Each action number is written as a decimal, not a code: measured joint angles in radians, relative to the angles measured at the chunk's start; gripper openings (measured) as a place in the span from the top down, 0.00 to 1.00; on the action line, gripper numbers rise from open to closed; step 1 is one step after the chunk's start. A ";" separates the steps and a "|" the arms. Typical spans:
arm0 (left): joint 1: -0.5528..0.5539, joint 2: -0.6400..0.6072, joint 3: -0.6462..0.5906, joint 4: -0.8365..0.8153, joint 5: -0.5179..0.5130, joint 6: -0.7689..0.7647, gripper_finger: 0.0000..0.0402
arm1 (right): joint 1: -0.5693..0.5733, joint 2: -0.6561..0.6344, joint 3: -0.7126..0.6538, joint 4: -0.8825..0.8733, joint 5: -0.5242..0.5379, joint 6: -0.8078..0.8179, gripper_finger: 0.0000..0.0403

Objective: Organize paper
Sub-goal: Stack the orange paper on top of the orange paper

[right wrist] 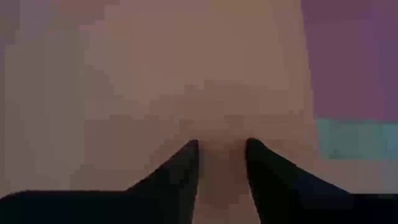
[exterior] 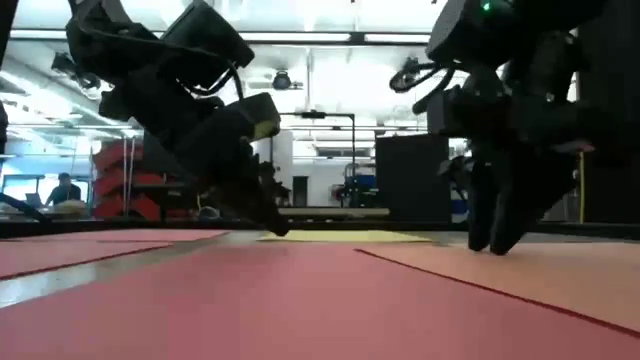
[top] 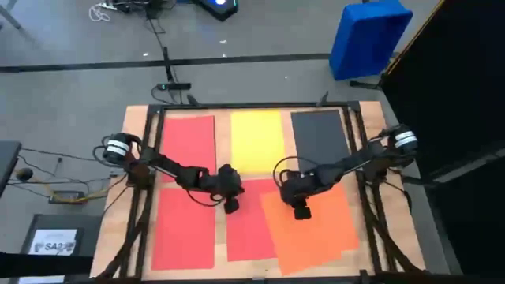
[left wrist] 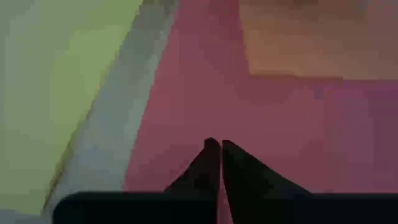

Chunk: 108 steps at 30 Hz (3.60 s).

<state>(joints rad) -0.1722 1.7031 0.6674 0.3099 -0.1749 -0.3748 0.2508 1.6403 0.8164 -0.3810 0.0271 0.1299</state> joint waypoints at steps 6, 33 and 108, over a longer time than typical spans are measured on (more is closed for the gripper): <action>0.000 0.000 0.000 -0.019 0.001 0.000 1.00 | 0.000 -0.052 0.003 -0.106 0.011 0.032 0.74; 0.000 0.000 0.000 -0.045 0.000 -0.006 1.00 | -0.011 -0.024 0.003 0.279 0.016 -0.028 0.74; 0.002 0.000 0.128 -0.361 0.171 0.188 1.00 | 0.137 -0.011 0.162 -0.117 0.006 0.076 0.74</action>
<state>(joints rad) -0.1703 1.7028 0.7956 -0.0509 -0.0040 -0.1867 0.3882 1.6295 0.9787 -0.4983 0.0329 0.2055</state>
